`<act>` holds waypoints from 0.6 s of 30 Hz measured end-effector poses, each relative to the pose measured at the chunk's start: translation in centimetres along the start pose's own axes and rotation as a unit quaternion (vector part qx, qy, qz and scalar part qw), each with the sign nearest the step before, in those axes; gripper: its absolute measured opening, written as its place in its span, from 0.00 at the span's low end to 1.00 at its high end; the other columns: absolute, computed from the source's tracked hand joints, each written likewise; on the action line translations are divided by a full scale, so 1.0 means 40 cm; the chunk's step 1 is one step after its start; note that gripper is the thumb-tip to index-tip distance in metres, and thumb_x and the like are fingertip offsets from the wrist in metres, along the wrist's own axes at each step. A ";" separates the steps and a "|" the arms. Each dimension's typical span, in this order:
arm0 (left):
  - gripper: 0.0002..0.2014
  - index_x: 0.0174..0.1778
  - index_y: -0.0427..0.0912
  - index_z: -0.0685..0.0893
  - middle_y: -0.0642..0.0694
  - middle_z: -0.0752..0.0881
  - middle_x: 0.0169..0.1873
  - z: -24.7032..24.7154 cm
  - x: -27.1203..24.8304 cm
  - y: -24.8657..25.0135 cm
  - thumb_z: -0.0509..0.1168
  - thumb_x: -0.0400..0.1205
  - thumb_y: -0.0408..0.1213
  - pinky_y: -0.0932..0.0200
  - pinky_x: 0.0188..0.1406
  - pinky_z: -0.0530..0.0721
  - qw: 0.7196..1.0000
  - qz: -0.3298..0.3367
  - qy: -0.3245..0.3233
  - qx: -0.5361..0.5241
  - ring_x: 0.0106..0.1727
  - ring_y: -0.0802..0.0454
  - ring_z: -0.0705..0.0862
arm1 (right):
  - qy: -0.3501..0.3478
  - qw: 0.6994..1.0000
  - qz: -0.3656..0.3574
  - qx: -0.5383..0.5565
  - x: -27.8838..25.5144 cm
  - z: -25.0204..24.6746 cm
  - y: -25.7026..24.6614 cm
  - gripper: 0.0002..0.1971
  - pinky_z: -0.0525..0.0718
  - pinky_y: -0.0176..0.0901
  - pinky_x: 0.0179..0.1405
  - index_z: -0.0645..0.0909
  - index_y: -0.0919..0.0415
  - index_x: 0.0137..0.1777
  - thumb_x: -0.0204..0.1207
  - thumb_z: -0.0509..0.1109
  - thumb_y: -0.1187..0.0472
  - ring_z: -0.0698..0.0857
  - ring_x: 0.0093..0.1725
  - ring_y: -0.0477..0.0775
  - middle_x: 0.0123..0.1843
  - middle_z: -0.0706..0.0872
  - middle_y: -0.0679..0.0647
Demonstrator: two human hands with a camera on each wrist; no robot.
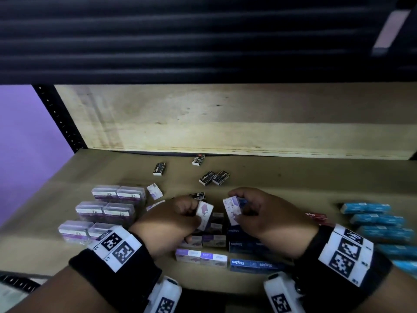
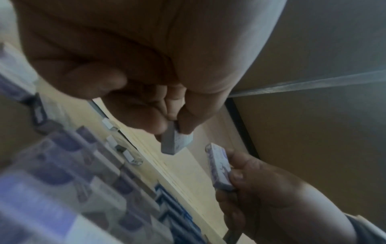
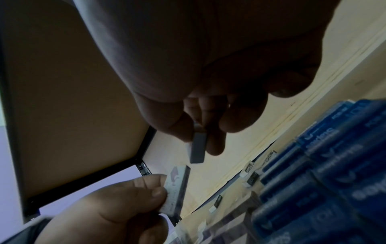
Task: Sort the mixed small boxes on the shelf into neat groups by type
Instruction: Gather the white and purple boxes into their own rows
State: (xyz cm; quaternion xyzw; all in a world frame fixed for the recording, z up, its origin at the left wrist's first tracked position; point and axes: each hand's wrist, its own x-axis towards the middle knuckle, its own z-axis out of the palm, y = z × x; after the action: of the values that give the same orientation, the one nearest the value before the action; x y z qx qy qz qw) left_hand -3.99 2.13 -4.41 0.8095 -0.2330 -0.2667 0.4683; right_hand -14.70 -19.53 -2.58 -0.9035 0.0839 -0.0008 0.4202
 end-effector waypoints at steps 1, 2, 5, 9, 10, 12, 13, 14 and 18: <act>0.16 0.51 0.57 0.89 0.48 0.93 0.41 -0.008 0.002 -0.002 0.64 0.69 0.47 0.55 0.36 0.86 1.000 0.003 0.002 0.011 0.29 0.52 0.86 | 0.002 1.000 -0.004 -0.008 0.003 0.001 -0.003 0.24 0.81 0.40 0.32 0.72 0.24 0.66 0.73 0.71 0.49 0.86 0.31 0.39 0.44 0.90 0.35; 0.15 0.51 0.57 0.89 0.48 0.93 0.40 -0.016 0.005 -0.004 0.65 0.69 0.49 0.55 0.36 0.86 1.000 0.008 0.007 0.023 0.30 0.53 0.87 | 0.005 1.000 -0.010 -0.015 0.007 0.000 -0.006 0.25 0.79 0.37 0.31 0.70 0.22 0.66 0.74 0.71 0.49 0.85 0.31 0.38 0.44 0.89 0.34; 0.10 0.47 0.61 0.89 0.53 0.92 0.37 -0.051 0.023 -0.008 0.70 0.70 0.50 0.57 0.38 0.84 0.997 0.022 0.059 0.038 0.33 0.57 0.87 | 0.014 0.999 -0.027 -0.029 0.017 -0.003 -0.014 0.21 0.75 0.28 0.29 0.73 0.20 0.59 0.76 0.71 0.50 0.86 0.34 0.35 0.42 0.89 0.30; 0.07 0.44 0.59 0.90 0.61 0.92 0.39 -0.109 0.077 -0.007 0.75 0.78 0.39 0.62 0.45 0.85 0.991 0.037 0.089 0.097 0.40 0.63 0.90 | 0.020 0.997 -0.035 -0.065 0.030 -0.008 -0.027 0.10 0.74 0.27 0.31 0.80 0.29 0.49 0.75 0.73 0.49 0.85 0.35 0.30 0.40 0.88 0.28; 0.06 0.42 0.58 0.91 0.63 0.92 0.38 -0.120 0.094 -0.006 0.76 0.78 0.39 0.61 0.48 0.85 0.989 0.031 0.086 0.114 0.42 0.63 0.89 | 0.019 0.996 -0.040 -0.076 0.034 -0.013 -0.032 0.10 0.75 0.27 0.31 0.80 0.27 0.47 0.75 0.73 0.49 0.84 0.34 0.30 0.39 0.87 0.28; 0.08 0.37 0.62 0.89 0.69 0.90 0.37 -0.134 0.125 -0.002 0.77 0.77 0.42 0.67 0.47 0.83 0.984 0.025 0.078 0.159 0.41 0.68 0.87 | 0.014 0.993 -0.042 -0.109 0.046 -0.028 -0.048 0.10 0.76 0.28 0.33 0.80 0.27 0.45 0.74 0.74 0.48 0.84 0.35 0.30 0.38 0.86 0.27; 0.09 0.35 0.66 0.87 0.72 0.88 0.36 -0.136 0.138 0.003 0.77 0.76 0.45 0.72 0.44 0.81 0.980 0.024 0.070 0.184 0.39 0.71 0.86 | 0.017 0.991 -0.037 -0.128 0.054 -0.039 -0.056 0.08 0.77 0.29 0.33 0.80 0.28 0.45 0.73 0.74 0.47 0.83 0.35 0.30 0.38 0.86 0.27; 0.10 0.33 0.68 0.87 0.74 0.87 0.36 -0.137 0.151 0.008 0.77 0.76 0.47 0.76 0.40 0.78 0.977 0.024 0.057 0.205 0.40 0.74 0.85 | 0.027 0.989 -0.028 -0.142 0.064 -0.051 -0.063 0.07 0.78 0.32 0.35 0.80 0.30 0.43 0.72 0.74 0.45 0.82 0.34 0.31 0.38 0.85 0.29; 0.10 0.35 0.76 0.86 0.74 0.88 0.39 -0.125 0.198 0.019 0.74 0.75 0.50 0.78 0.37 0.75 0.964 0.004 -0.029 0.266 0.41 0.78 0.84 | 0.049 0.981 -0.002 -0.188 0.098 -0.092 -0.096 0.06 0.80 0.37 0.37 0.81 0.36 0.43 0.70 0.74 0.41 0.82 0.36 0.35 0.37 0.86 0.37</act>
State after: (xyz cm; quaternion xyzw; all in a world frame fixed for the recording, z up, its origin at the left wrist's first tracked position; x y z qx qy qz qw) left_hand 5.11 0.01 -3.32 0.8958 -0.3123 -0.2168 0.2303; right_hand -10.54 -20.50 2.43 -0.9653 0.1014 -0.0302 0.2387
